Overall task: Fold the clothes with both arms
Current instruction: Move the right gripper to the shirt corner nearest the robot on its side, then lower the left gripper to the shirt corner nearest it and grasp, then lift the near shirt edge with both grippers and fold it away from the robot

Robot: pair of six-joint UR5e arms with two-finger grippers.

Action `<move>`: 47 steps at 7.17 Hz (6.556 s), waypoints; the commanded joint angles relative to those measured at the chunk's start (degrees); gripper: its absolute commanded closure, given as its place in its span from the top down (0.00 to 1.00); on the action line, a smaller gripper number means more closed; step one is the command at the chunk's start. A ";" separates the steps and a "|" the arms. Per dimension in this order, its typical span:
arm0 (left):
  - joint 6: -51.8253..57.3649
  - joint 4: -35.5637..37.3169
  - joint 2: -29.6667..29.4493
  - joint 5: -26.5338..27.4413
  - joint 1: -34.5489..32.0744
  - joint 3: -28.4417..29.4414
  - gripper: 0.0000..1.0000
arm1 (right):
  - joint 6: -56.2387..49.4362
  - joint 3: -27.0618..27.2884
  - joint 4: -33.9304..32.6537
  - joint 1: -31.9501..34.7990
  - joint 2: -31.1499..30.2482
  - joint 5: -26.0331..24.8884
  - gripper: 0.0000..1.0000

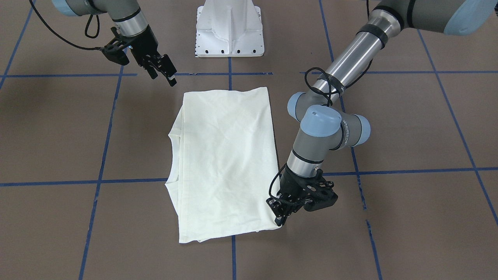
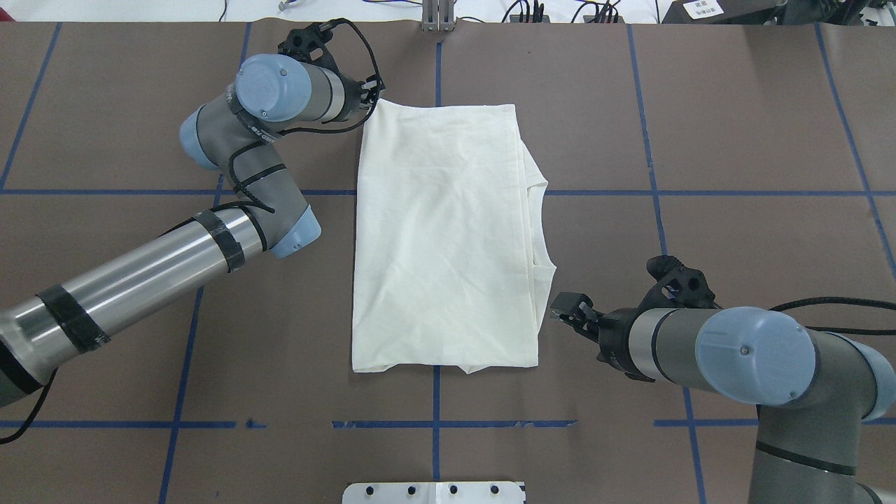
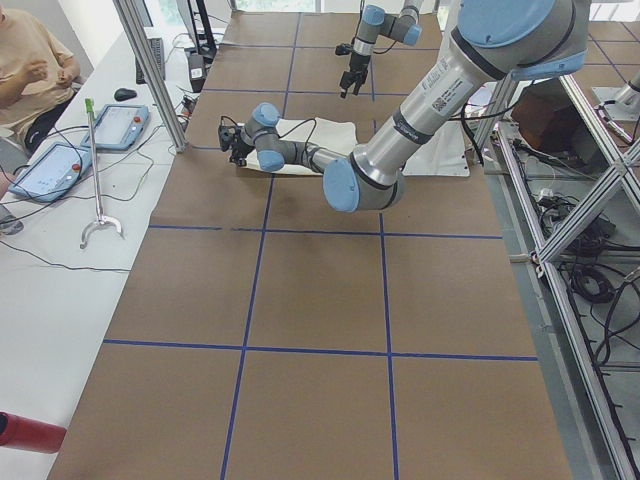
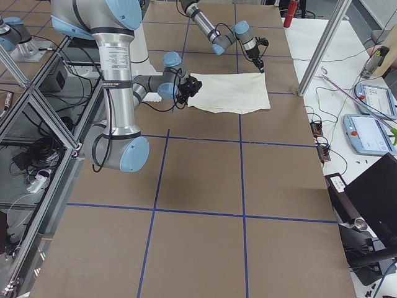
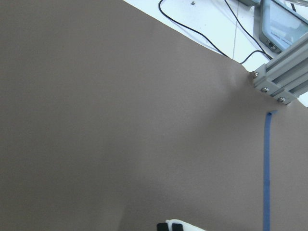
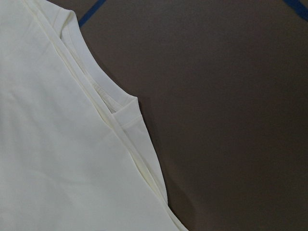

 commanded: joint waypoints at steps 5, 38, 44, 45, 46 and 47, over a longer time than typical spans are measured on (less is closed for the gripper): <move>-0.52 0.54 10.64 -2.86 0.42 -16.06 0.46 | 12.66 -11.03 -4.02 -5.64 12.44 -8.74 0.99; -25.65 9.84 34.46 8.38 28.27 -47.79 0.49 | 11.45 -10.97 -8.70 -3.18 13.35 -7.43 0.00; -25.83 13.37 34.55 8.39 30.12 -47.88 0.45 | 11.45 -10.88 -8.61 -3.27 13.44 -7.43 0.00; -27.66 13.37 34.46 8.39 30.21 -47.96 0.22 | 11.45 -10.88 -8.61 -3.27 13.53 -7.43 0.00; -29.33 13.55 34.37 8.39 30.39 -48.14 0.00 | 11.45 -10.88 -8.61 -3.27 13.44 -7.43 0.00; -29.35 13.55 34.46 8.30 30.39 -48.92 0.00 | 11.45 -10.88 -8.61 -3.27 13.35 -7.43 0.00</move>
